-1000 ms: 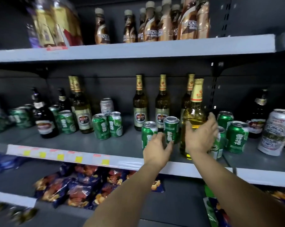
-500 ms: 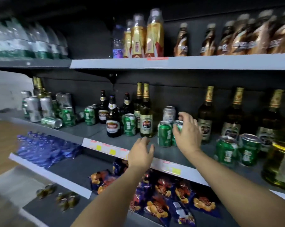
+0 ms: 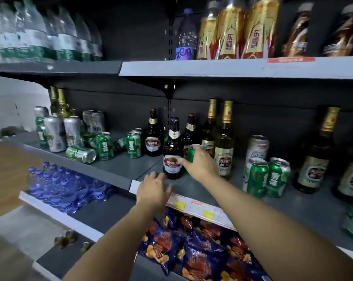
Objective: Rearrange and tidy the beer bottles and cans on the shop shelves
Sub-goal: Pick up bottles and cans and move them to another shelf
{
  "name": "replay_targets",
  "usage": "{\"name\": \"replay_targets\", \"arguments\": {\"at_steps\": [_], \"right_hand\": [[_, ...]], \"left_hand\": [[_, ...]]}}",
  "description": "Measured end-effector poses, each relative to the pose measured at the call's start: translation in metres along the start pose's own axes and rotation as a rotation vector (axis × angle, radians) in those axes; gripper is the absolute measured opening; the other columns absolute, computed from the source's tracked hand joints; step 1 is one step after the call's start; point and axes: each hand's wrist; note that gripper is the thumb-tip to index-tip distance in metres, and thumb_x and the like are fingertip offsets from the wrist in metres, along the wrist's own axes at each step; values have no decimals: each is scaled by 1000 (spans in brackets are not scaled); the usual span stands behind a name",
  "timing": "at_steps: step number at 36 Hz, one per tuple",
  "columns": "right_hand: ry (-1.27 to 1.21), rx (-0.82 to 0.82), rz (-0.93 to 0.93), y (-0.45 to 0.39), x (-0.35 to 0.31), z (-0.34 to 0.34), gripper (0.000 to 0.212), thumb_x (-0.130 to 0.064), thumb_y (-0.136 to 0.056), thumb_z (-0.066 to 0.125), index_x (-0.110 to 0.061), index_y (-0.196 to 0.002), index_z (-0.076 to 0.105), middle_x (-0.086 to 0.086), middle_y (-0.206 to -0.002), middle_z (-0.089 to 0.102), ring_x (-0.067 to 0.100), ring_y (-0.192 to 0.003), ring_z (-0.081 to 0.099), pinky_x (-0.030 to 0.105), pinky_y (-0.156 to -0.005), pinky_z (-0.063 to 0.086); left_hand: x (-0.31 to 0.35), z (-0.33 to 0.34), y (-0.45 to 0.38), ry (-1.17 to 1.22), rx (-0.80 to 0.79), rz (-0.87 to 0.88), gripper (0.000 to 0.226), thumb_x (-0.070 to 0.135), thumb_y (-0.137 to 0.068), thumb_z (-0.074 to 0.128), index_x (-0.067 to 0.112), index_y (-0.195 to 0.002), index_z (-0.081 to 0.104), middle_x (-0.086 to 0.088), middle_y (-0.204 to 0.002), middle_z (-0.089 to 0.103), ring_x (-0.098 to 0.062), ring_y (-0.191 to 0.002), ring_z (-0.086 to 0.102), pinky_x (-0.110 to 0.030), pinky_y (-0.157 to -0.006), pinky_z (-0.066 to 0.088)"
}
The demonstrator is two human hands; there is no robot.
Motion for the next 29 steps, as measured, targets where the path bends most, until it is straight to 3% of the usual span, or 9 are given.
{"name": "replay_targets", "arguments": {"at_steps": [7,15,18,23,29], "right_hand": [[-83,23,40,-54,-19,36,78,-56,-81,67,-8,-135,36,12,-131,56,31,-120,54,35,-79,45],[-179,33,199,-85,-31,77,99,-60,-69,75,-12,-140,26,13,-134,50,33,-119,53,38,-80,47],[-153,72,253,-88,-35,87,93,-57,-69,77,-12,-136,29,13,-136,47,32,-121,51,38,-79,46],[-88,133,305,-87,-43,91,77,-56,-73,74,-13,-124,35,11,-128,50,32,-108,59,33,-65,41],[-44,284,295,-60,-43,87,78,-60,-71,72,-15,-124,37,6,-123,53,30,-106,59,33,-69,43]], "left_hand": [[-21,2,-43,-168,-29,87,43,49,-97,38,22,-128,47,-3,-130,46,-24,-123,41,-34,-100,33],[-45,13,-76,-110,-61,114,41,51,-98,35,23,-124,50,-2,-126,48,-23,-119,43,-33,-97,33],[-50,17,-83,-77,-93,130,40,51,-98,36,22,-120,52,-3,-123,49,-23,-117,44,-34,-96,34],[-58,22,-92,-59,-147,210,39,49,-98,36,18,-115,53,-5,-120,49,-25,-117,44,-36,-96,36],[-62,22,-94,-22,-158,334,39,49,-98,36,19,-115,55,-5,-117,51,-24,-115,46,-36,-92,39]]}}
Point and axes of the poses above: each hand's wrist, its own y-axis away from the middle knuckle, its own z-axis out of the palm, x = y × z
